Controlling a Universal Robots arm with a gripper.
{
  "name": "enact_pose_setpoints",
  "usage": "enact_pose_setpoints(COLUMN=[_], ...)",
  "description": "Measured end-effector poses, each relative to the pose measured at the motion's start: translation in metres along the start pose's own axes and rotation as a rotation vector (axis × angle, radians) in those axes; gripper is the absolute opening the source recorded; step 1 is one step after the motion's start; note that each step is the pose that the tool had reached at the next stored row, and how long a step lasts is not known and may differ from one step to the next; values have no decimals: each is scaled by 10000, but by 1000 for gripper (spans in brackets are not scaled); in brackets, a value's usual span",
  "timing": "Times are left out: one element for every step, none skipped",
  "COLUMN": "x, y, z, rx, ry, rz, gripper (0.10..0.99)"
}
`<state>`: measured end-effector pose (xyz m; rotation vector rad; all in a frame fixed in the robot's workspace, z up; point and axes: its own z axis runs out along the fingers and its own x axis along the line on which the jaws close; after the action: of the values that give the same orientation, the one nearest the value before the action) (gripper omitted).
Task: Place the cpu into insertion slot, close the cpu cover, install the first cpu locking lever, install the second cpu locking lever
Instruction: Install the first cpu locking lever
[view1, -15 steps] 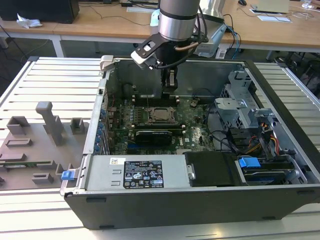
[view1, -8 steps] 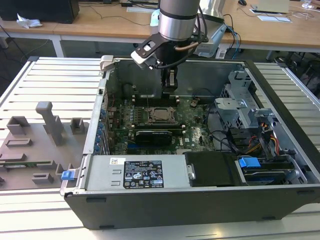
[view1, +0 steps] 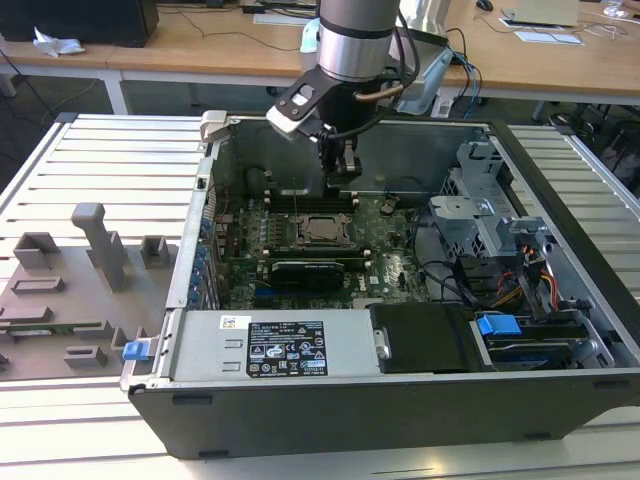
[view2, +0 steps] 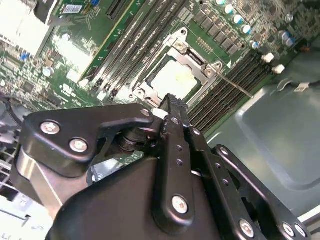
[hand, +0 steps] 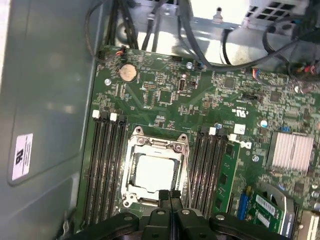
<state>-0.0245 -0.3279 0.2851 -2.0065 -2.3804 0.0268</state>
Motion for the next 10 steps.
enact_pose_setpoints(x=[0, 0, 0, 0, 0, 0, 0, 0, 0, 0], y=[0, 0, 0, 0, 0, 0, 0, 0, 0, 0], z=[0, 0, 0, 0, 0, 0, 0, 0, 0, 0], rx=[4, 9, 11, 15, 21, 25, 27, 29, 31, 31], ry=[-12, -26, -35, -47, -63, -75, -81, -87, -93, -96], rz=[-389, -822, -1104, -1496, -2009, -2374, -2603, -2785, -2947, -3059], gripper=[106, 106, 106, 106, 106, 106, 106, 106, 106, 106])
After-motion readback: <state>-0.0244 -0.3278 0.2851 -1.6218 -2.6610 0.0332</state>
